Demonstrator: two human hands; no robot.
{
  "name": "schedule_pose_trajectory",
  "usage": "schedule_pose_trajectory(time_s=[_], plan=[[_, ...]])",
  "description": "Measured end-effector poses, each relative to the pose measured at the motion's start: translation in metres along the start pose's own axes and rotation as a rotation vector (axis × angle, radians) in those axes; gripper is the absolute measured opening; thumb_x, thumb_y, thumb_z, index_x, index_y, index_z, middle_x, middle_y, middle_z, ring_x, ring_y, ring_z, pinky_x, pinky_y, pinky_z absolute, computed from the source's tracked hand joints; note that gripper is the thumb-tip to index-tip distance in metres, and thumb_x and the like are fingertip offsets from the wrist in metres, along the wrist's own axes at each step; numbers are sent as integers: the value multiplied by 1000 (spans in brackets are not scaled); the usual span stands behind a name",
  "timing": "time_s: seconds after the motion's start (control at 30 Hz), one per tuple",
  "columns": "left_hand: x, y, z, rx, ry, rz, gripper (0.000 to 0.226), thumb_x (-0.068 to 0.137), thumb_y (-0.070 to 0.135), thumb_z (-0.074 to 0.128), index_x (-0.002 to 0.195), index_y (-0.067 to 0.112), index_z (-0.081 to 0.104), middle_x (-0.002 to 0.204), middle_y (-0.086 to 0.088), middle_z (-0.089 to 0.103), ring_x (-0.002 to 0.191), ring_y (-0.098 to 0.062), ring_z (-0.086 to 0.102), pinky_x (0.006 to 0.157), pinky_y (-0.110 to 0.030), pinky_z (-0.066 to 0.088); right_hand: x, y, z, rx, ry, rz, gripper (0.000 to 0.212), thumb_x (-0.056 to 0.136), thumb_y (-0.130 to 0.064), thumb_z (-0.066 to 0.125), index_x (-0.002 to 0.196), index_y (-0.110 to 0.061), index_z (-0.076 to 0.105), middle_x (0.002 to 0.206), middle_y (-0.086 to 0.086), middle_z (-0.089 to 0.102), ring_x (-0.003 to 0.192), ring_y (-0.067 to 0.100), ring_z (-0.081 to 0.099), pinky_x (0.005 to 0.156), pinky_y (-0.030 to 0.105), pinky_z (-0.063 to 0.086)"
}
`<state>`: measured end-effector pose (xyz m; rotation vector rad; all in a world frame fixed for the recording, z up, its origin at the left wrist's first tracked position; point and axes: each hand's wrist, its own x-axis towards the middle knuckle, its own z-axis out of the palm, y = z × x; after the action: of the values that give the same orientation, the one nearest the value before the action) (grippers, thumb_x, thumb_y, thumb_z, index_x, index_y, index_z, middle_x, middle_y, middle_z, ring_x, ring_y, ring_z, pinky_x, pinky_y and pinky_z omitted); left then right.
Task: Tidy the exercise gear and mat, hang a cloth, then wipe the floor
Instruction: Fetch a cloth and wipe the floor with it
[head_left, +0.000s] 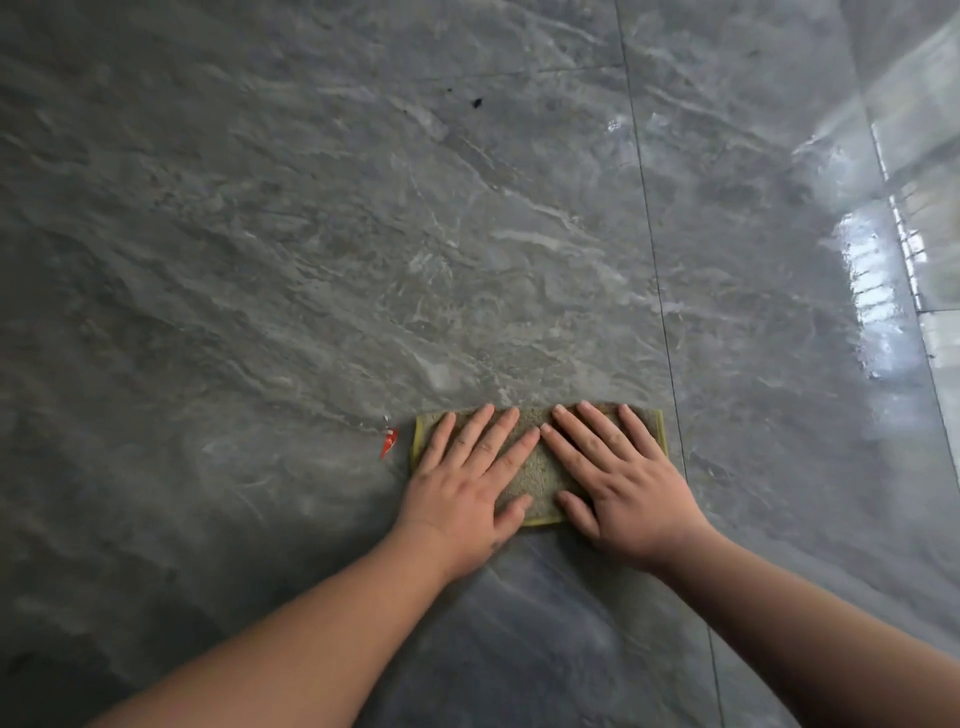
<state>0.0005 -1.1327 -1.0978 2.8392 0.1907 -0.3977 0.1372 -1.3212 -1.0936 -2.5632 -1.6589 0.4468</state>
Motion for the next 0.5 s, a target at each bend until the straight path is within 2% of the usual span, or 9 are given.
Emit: schedule_pose_trajectory(time_s=[0.27,0.5], plan=[[69,-38,-28,74,62,0,75,89,60,38,156,33,16,164,4,15,151,-18,11,121,-51,11,69,33,-22,-35,0,35,71,96,-55,38,157,-28,15,164,-6,14,152,16,7,122,49,12],[148,-85,-61,132,98,10,74,91,62,28,156,36,8,165,6,8,152,-16,5,121,-48,7,150,69,-45,-47,3,80,69,97,-58,29,158,-31,10,165,-9,12,152,15,5,123,47,7]])
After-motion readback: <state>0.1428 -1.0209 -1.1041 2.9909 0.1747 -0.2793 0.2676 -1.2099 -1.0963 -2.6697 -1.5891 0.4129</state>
